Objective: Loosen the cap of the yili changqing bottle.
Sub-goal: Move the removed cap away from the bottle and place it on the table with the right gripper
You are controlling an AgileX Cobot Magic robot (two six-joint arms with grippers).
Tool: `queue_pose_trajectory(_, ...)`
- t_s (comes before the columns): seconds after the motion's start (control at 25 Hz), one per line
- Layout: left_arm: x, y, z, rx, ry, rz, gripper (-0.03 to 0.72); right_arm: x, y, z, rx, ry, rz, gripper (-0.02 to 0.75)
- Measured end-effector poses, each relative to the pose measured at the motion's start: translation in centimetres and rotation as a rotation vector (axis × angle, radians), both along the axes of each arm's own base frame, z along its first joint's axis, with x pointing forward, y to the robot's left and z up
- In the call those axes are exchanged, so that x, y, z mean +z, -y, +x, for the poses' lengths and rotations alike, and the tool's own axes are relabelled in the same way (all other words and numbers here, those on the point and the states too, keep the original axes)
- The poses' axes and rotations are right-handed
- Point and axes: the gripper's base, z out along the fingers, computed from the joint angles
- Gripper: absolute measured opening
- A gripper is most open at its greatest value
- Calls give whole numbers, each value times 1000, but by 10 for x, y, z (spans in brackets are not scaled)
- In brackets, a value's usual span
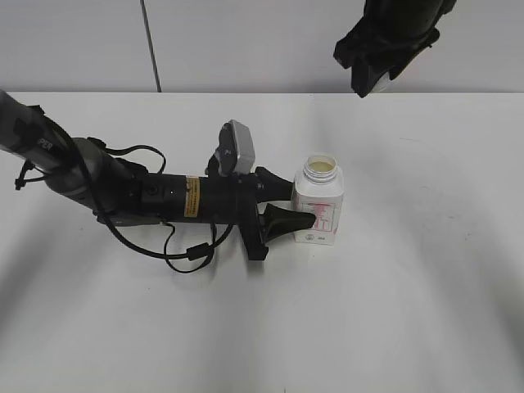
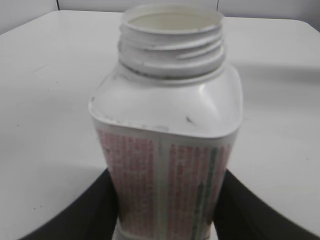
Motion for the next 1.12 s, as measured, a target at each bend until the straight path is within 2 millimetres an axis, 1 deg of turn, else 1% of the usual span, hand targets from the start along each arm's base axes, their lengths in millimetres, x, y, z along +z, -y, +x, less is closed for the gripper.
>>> queue_pose_trajectory(0.12, 0, 0, 0, 0, 0, 0, 358, 6, 16, 4, -122, -1, 46, 388)
queue_pose_trajectory(0.24, 0, 0, 0, 0, 0, 0, 358, 10, 41, 8, -211, -15, 93, 388)
queue_pose_trajectory(0.32, 0, 0, 0, 0, 0, 1, 358, 4, 58, 8, -273, -49, 103, 388)
queue_pose_trajectory(0.4, 0, 0, 0, 0, 0, 1, 358, -10, 73, 7, -328, -97, 92, 388)
queue_pose_trajectory(0.48, 0, 0, 0, 0, 0, 1, 358, -32, 85, 4, -369, -147, 76, 388)
queue_pose_trajectory(0.56, 0, 0, 0, 0, 0, 0, 358, -55, 92, 3, -407, -140, 88, 388)
queue_pose_trajectory(0.76, 0, 0, 0, 0, 0, 0, 358, -108, 98, -7, -502, -105, 126, 388)
queue_pose_trajectory(0.92, 0, 0, 0, 0, 0, 0, 358, -144, 100, -14, -547, -106, 136, 388)
queue_pose_trajectory(1.04, 0, 0, 0, 0, 0, 0, 358, -159, 100, -14, -560, -114, 134, 388)
queue_pose_trajectory(1.12, 0, 0, 0, 0, 0, 0, 358, -163, 99, -12, -564, -106, 139, 388)
